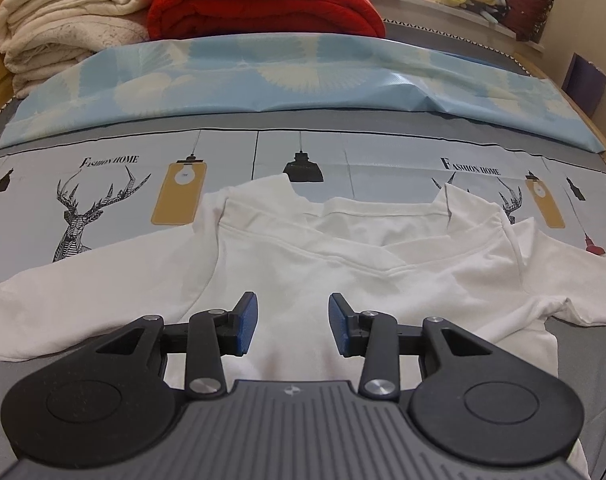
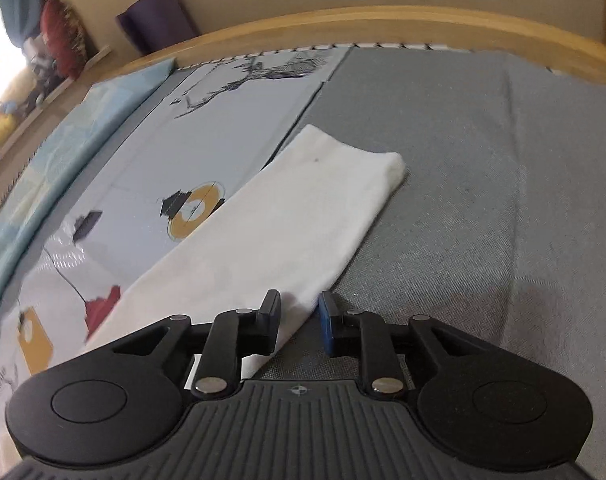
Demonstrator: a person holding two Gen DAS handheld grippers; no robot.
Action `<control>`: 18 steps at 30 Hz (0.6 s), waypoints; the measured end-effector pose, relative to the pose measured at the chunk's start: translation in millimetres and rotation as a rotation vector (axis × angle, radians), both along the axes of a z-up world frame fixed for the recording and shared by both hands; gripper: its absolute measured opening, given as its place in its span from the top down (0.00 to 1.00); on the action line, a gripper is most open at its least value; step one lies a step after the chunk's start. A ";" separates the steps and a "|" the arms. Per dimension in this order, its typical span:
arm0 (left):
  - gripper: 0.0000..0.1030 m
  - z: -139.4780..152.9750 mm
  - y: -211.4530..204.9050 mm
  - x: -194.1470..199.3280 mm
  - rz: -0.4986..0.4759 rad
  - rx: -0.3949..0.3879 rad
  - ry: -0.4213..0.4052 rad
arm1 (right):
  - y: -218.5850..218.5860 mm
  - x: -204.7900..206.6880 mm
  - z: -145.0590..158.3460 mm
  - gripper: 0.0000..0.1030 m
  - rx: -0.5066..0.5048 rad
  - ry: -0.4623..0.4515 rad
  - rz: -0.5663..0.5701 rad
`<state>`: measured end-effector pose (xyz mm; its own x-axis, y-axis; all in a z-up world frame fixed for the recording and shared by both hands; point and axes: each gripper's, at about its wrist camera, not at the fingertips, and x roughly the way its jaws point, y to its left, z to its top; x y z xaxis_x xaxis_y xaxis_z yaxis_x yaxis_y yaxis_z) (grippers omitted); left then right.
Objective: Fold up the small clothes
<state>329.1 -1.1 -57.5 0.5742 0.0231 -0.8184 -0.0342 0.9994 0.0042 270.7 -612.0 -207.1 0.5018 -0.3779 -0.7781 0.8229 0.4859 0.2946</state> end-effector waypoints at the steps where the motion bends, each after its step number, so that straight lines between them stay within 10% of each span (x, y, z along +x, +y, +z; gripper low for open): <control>1: 0.58 0.6 1.9 -0.4 -0.001 0.002 -0.001 | 0.5 2.4 -0.6 0.97 -0.024 0.007 0.023; 7: 0.58 10.5 24.9 -4.3 0.023 -0.028 -0.028 | -16.7 -8.5 4.0 0.88 -0.047 0.053 -0.165; 18: 0.72 51.5 81.4 -50.6 0.126 -0.098 -0.176 | 131.0 5.6 134.4 0.78 -0.274 -0.098 0.343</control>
